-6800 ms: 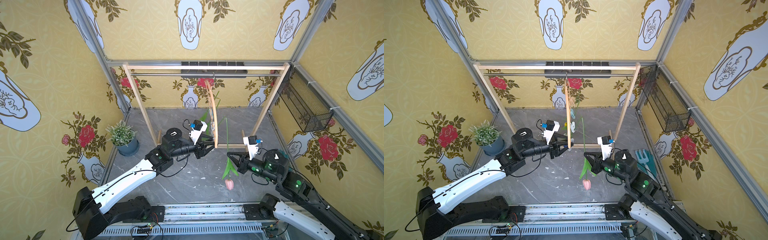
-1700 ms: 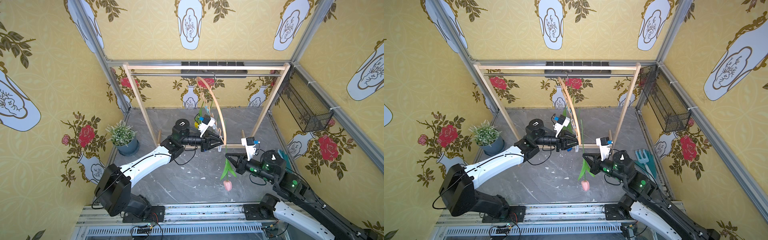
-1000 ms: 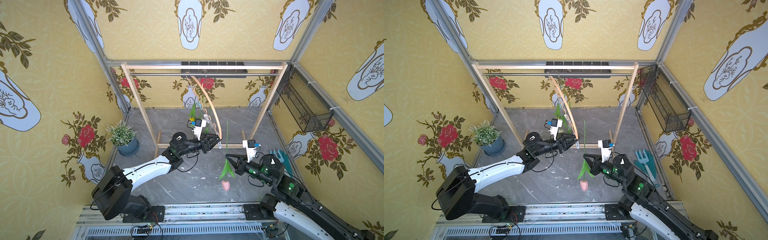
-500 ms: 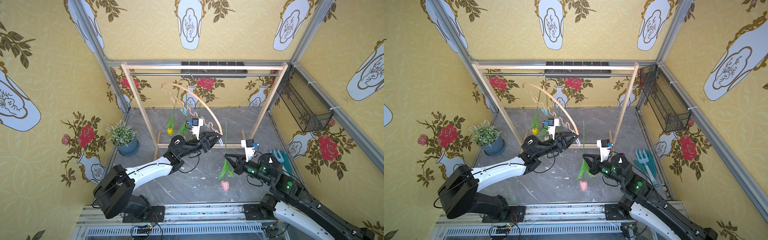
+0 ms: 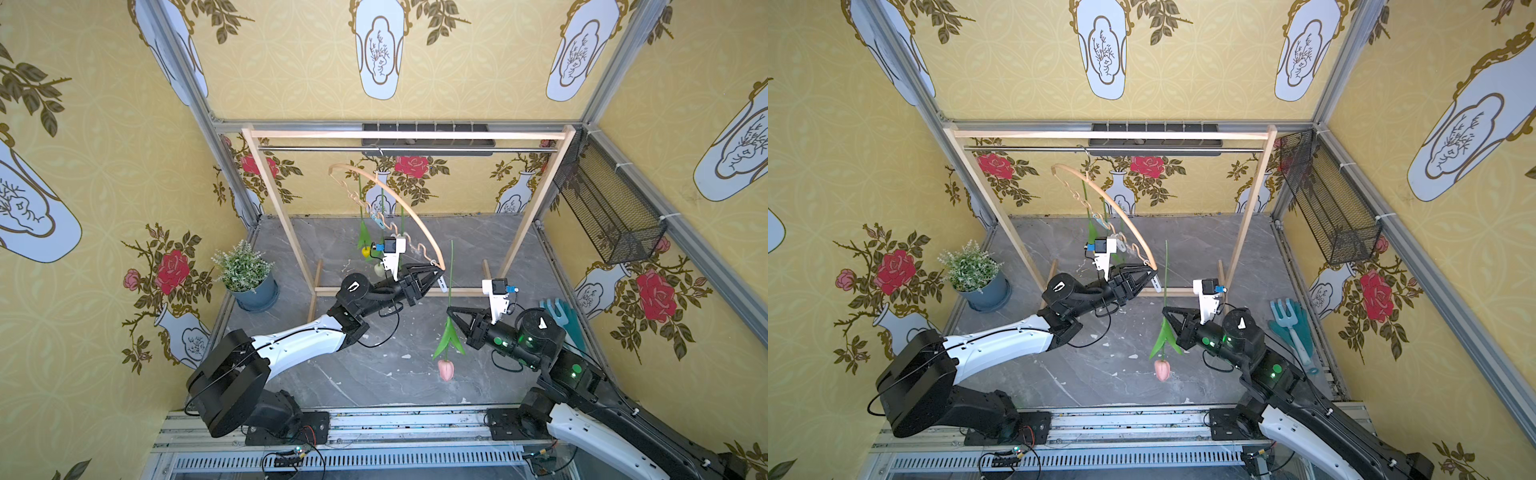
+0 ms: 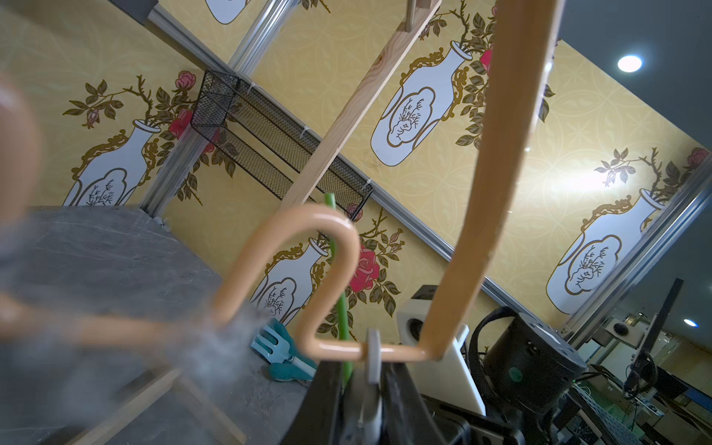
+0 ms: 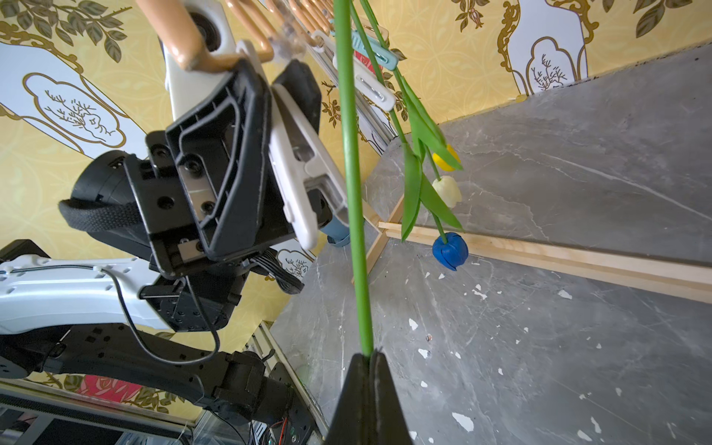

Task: Dry the flowers on a clothes hanger
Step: Clamp the flower onto the hanger.

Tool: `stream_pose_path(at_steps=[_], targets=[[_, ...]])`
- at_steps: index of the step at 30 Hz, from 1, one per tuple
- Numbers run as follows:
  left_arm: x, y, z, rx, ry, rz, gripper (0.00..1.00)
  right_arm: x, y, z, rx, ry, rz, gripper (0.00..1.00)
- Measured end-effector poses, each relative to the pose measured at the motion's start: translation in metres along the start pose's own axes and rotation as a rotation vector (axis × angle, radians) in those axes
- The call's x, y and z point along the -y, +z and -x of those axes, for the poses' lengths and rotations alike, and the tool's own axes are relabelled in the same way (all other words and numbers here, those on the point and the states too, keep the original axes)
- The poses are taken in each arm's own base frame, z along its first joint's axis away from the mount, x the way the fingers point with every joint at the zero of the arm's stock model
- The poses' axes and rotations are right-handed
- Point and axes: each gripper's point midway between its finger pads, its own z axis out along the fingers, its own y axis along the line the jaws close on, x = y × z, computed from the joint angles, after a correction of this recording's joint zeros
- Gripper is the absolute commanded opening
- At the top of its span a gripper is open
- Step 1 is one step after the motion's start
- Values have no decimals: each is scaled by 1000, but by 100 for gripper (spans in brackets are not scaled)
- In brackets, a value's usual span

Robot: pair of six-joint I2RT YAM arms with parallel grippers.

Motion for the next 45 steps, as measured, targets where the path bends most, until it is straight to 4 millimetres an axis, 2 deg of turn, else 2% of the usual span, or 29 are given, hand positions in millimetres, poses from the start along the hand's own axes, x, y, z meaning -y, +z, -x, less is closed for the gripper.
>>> stream_pose_path(at_steps=[9,22,41,43,45], targets=[[2,-2,0,8,-4,-10,0,-11,6,8,11,-4,38,0],[4,-3,0,14,1,-21,0,-17,4,12,13,-11,55,0],[8,-4,4,42,10,-48,0,-27,14,23,24,-24,74,0],[8,-4,5,45,12,-51,1,-28,13,24,26,-24,77,0],[9,-4,5,48,14,-55,7,-28,13,24,27,-25,81,0]])
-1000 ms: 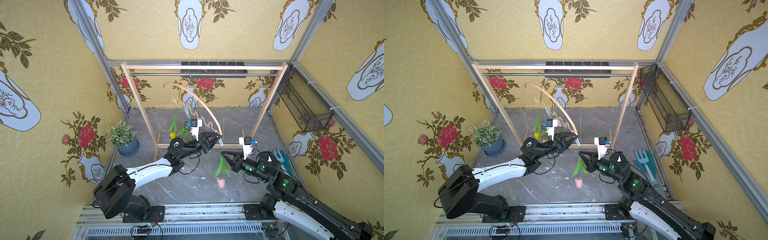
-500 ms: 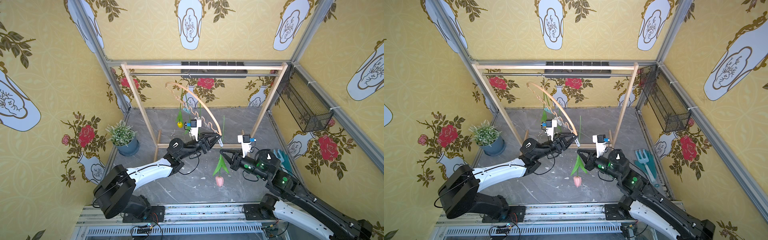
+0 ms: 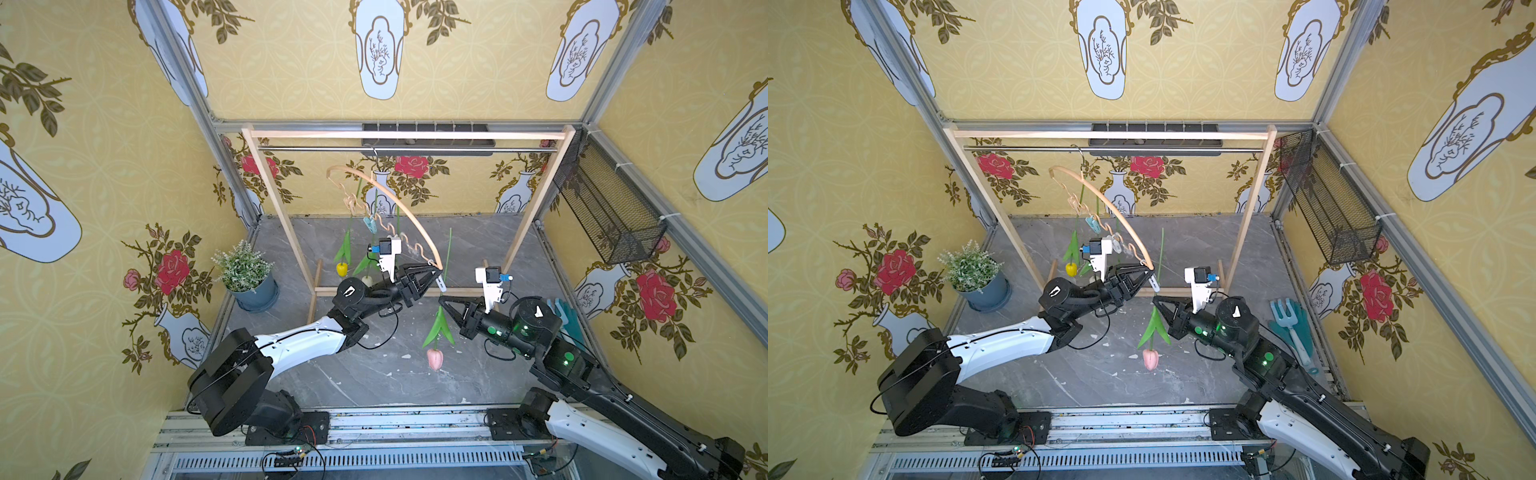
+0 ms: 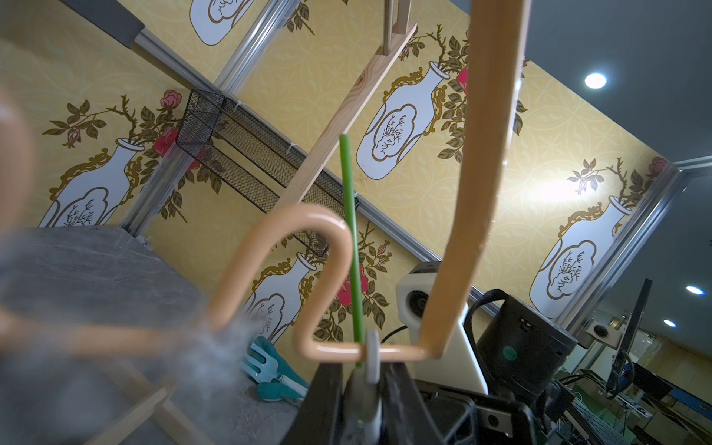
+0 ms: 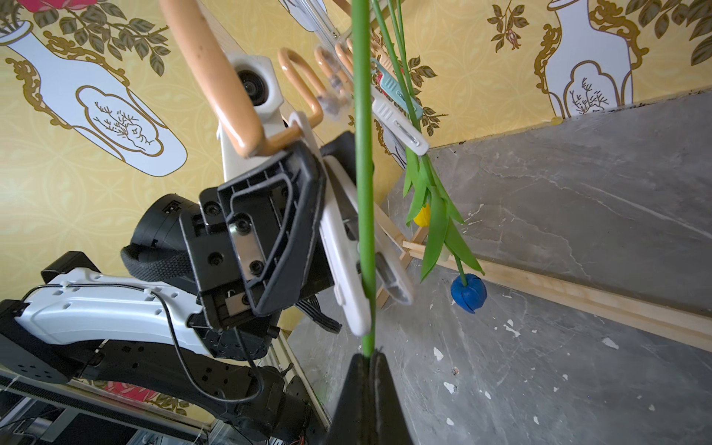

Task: Dry the flowers on a clothes hanger
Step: Clamp the flower onto the hanger.

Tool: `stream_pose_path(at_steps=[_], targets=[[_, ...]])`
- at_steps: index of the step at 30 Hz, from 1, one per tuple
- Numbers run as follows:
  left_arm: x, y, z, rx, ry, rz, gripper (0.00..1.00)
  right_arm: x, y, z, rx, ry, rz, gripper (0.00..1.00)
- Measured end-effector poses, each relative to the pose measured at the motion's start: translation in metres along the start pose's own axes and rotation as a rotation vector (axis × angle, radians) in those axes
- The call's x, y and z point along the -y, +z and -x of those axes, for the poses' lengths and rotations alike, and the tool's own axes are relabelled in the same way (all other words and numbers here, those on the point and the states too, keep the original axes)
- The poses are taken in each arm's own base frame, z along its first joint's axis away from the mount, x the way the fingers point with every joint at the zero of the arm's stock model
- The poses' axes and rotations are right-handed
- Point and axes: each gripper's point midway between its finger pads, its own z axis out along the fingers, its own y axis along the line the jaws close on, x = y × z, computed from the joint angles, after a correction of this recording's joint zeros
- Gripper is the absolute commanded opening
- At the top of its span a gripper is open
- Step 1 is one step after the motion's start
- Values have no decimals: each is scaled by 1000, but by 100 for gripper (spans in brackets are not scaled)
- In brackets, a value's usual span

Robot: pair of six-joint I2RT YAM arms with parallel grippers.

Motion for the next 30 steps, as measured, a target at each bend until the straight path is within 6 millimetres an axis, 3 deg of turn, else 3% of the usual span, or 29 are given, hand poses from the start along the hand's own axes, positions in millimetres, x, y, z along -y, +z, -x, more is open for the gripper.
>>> stream_pose_path(at_steps=[3,8,30], targets=[[1,0,1,5,1,-5,17,-2,0,1,2,-1,5,0],[1,0,1,7,-2,-8,16,-3,-1,2,4,-2,7,0],[0,-4,0,14,-4,-1,50,-10,0,8,8,-15,29,0]])
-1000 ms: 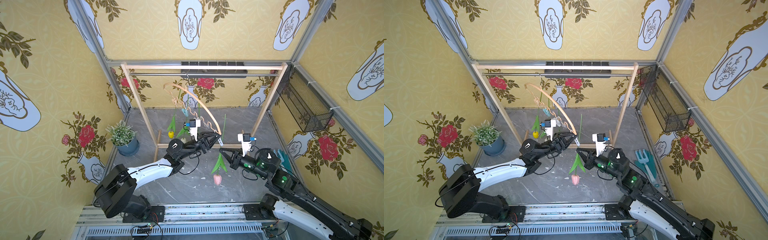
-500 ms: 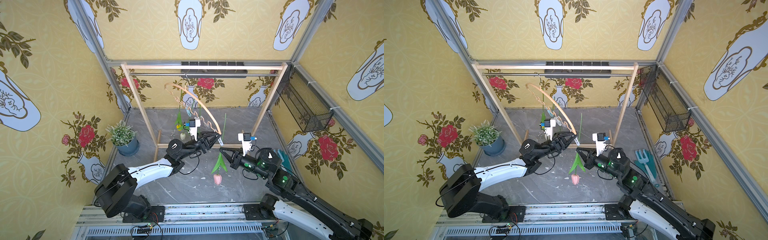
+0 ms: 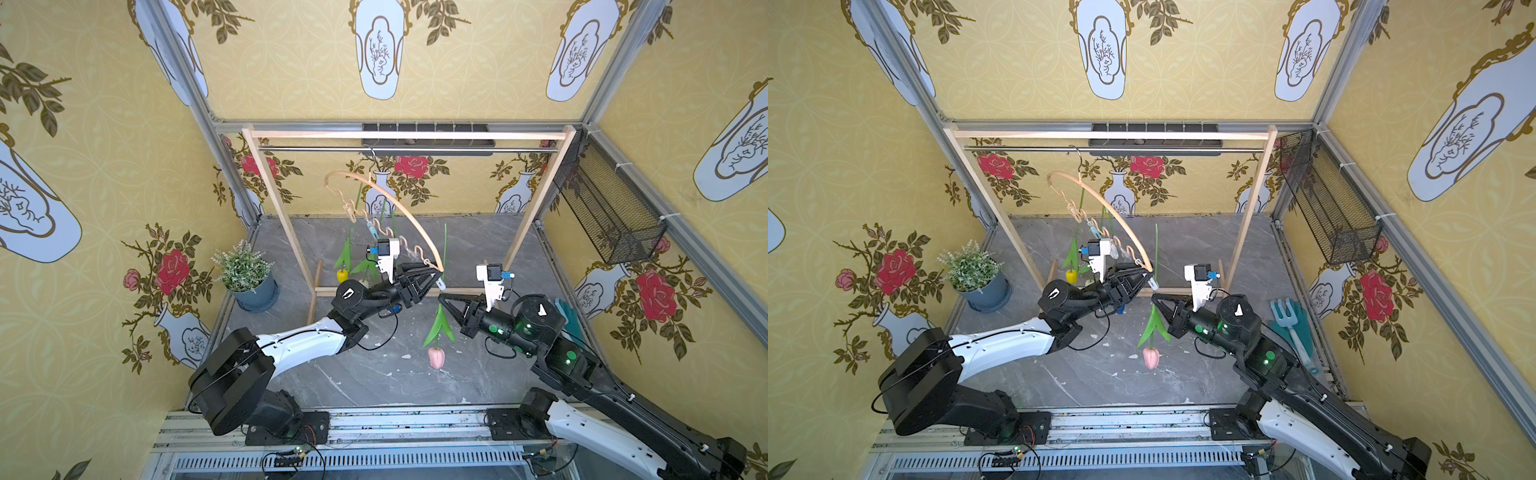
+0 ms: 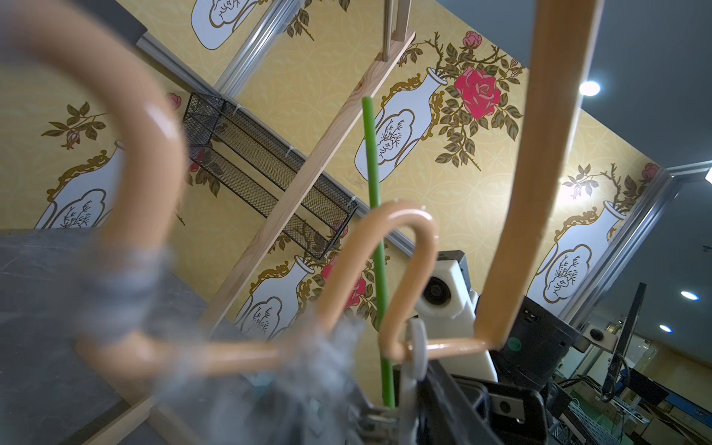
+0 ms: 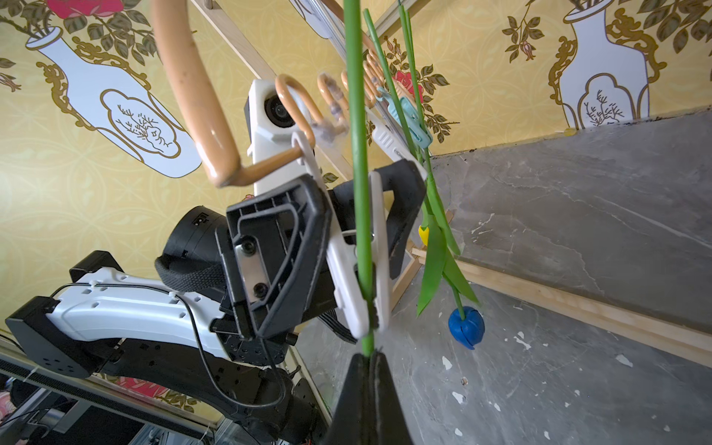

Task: Dry the flowers on a clothes hanger
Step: Clamp the flower onto the hanger.

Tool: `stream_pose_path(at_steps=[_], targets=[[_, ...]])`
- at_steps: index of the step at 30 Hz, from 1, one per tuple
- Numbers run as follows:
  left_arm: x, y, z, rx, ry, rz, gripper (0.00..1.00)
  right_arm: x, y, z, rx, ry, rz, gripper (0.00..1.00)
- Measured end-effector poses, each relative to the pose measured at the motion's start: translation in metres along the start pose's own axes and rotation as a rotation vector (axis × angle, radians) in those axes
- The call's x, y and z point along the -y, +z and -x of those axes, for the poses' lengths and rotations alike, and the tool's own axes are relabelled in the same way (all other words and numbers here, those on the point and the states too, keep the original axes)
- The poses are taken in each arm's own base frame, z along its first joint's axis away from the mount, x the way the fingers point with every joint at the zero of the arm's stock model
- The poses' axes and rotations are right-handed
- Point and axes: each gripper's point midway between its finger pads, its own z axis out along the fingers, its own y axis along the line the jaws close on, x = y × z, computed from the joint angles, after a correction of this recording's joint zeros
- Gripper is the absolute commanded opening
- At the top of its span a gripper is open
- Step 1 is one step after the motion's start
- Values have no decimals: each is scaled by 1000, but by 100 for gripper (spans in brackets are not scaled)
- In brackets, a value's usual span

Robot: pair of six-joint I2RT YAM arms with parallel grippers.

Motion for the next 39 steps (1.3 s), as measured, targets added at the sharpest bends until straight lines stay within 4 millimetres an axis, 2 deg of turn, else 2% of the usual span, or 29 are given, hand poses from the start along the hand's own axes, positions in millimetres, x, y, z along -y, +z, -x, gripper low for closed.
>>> stream_pose_path(at_steps=[6,11,16,22,25,29,34,39], targets=[[2,-4,-1,-16,19,17,57,-2,0,1,1,-1,8,0],[1,-16,-11,-70,26,54,59,-4,-3,3,7,-3,11,0],[3,-40,-25,-153,39,115,62,-2,-5,3,7,-5,-3,0],[18,-63,-21,-218,121,182,62,4,-6,-2,-12,-2,-35,0],[20,-74,-14,-240,173,247,62,9,-7,-5,-24,2,-61,6],[13,-88,0,-251,240,384,62,17,-6,-8,-52,9,-112,22],[12,-102,20,-249,320,506,62,31,-7,-12,-90,17,-209,30],[15,-106,52,-211,394,615,65,40,-11,-10,-110,3,-282,39]])
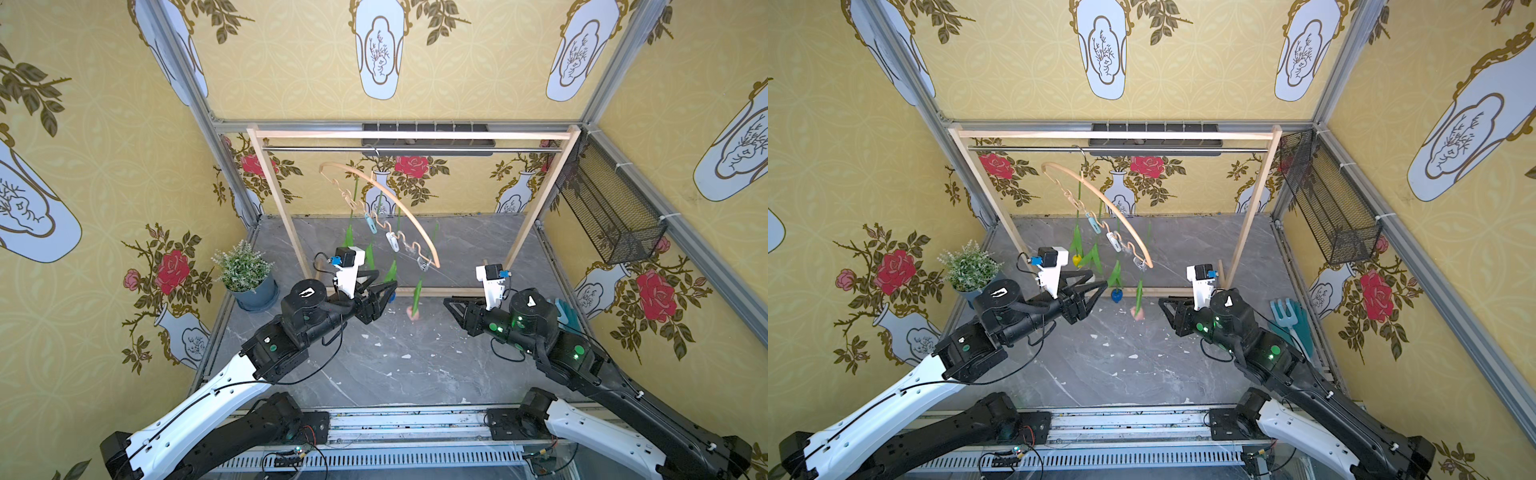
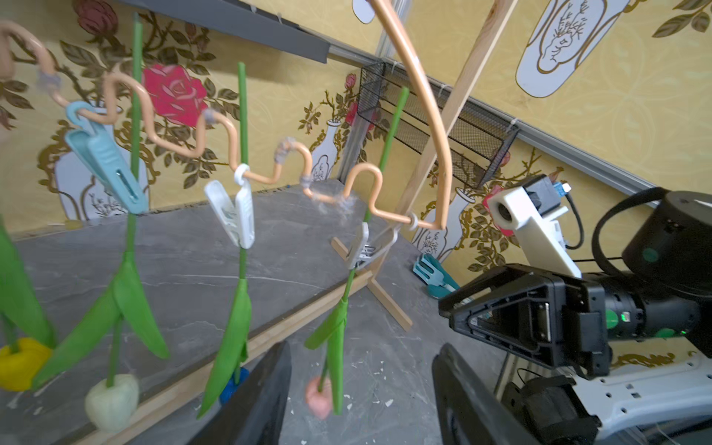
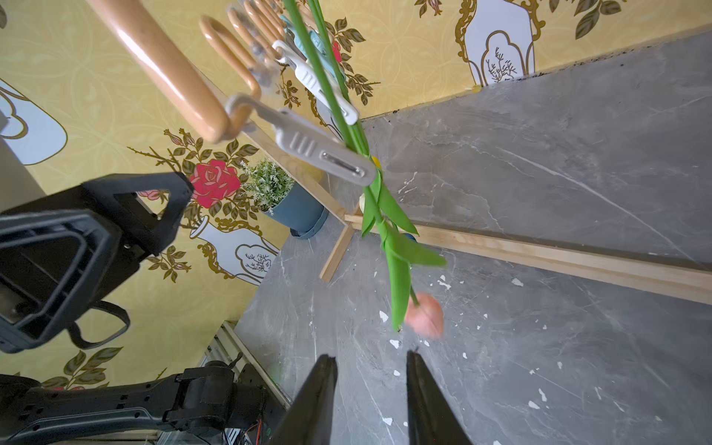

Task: Dry the flowers on a clothes hanger
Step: Clamp the flower onto the hanger, then reset both arms

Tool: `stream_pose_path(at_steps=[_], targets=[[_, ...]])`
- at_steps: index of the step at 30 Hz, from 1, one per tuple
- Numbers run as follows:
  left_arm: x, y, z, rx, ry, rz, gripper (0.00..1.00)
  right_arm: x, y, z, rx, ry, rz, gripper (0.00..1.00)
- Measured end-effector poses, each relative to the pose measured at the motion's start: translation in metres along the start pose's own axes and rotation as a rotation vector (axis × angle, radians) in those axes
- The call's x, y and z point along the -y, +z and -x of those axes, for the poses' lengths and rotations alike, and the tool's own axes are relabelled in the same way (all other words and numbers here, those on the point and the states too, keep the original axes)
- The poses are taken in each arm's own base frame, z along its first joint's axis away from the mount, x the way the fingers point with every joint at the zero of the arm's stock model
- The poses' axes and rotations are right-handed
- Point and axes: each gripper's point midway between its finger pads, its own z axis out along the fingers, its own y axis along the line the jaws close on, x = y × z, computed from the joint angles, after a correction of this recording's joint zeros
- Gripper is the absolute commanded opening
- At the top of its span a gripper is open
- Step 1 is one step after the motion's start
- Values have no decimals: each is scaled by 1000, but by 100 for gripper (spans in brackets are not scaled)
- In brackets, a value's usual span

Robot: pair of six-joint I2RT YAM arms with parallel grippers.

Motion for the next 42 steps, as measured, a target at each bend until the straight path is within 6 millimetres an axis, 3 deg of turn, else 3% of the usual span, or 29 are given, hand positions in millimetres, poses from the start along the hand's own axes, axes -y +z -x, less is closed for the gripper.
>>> stream_pose_path(at_steps=[9,15,22,26,29,33,38,40,41,42], targets=[[-19,15,40,9,37,159,71,5,-2,20,-7,-55,-115,45],[-21,27,69,27,41,196,73,16,1,31,-13,-73,-227,49],[-29,28,107,73,34,237,75,42,-8,38,-8,-60,-396,54],[-30,27,117,79,42,241,76,66,-16,41,-3,-25,-506,58],[-42,17,117,75,43,287,79,92,-23,45,15,15,-590,63],[-78,-11,108,87,12,412,86,145,-39,45,34,126,-723,64],[-138,-52,64,64,-73,636,96,206,-59,35,90,311,-790,70],[-158,-67,45,53,-88,720,99,219,-67,30,121,359,-803,76],[-171,-75,34,53,-100,773,99,224,-71,29,153,384,-809,97],[-183,-83,25,50,-106,825,99,228,-75,29,178,387,-823,98]])
